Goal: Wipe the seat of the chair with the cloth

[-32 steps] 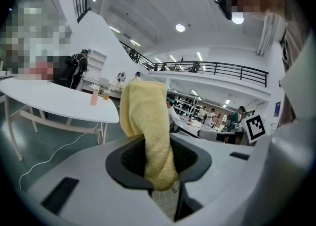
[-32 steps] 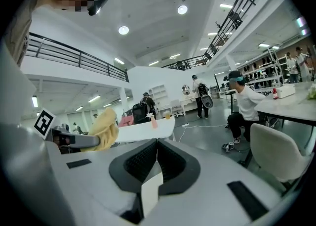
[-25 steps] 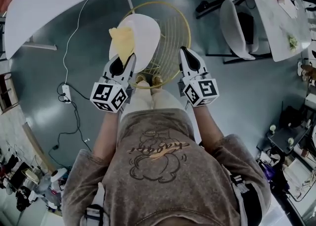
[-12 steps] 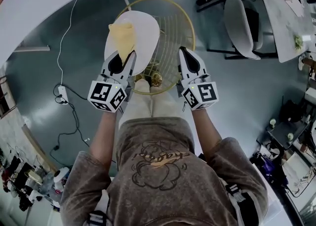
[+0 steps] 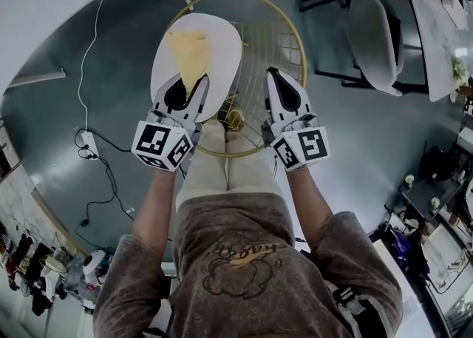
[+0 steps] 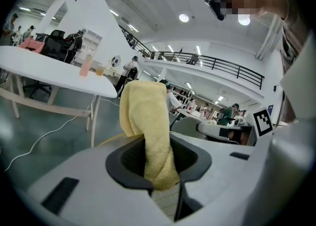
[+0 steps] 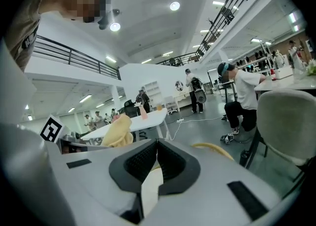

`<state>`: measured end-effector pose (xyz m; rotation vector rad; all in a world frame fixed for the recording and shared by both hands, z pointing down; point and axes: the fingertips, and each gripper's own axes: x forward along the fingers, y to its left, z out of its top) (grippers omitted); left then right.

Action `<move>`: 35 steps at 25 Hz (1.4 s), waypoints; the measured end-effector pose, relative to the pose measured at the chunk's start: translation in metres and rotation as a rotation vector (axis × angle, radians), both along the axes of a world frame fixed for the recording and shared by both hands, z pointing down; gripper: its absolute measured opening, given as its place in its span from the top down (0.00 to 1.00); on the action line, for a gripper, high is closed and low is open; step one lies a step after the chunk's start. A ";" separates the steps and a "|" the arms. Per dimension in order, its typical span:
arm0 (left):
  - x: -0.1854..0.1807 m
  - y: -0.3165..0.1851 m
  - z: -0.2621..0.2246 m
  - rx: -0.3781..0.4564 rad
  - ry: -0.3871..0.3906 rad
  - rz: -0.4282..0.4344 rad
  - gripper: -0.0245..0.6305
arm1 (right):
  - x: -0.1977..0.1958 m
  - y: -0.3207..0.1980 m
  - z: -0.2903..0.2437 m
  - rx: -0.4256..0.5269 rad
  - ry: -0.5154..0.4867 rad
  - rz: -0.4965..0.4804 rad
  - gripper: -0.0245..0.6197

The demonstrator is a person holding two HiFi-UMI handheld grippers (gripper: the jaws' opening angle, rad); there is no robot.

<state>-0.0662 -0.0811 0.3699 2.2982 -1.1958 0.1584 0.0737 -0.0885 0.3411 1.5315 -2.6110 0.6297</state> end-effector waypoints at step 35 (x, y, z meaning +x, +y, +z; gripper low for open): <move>0.090 -0.031 0.198 -0.165 0.051 0.237 0.79 | -0.001 -0.034 0.075 -0.077 -0.014 0.010 0.92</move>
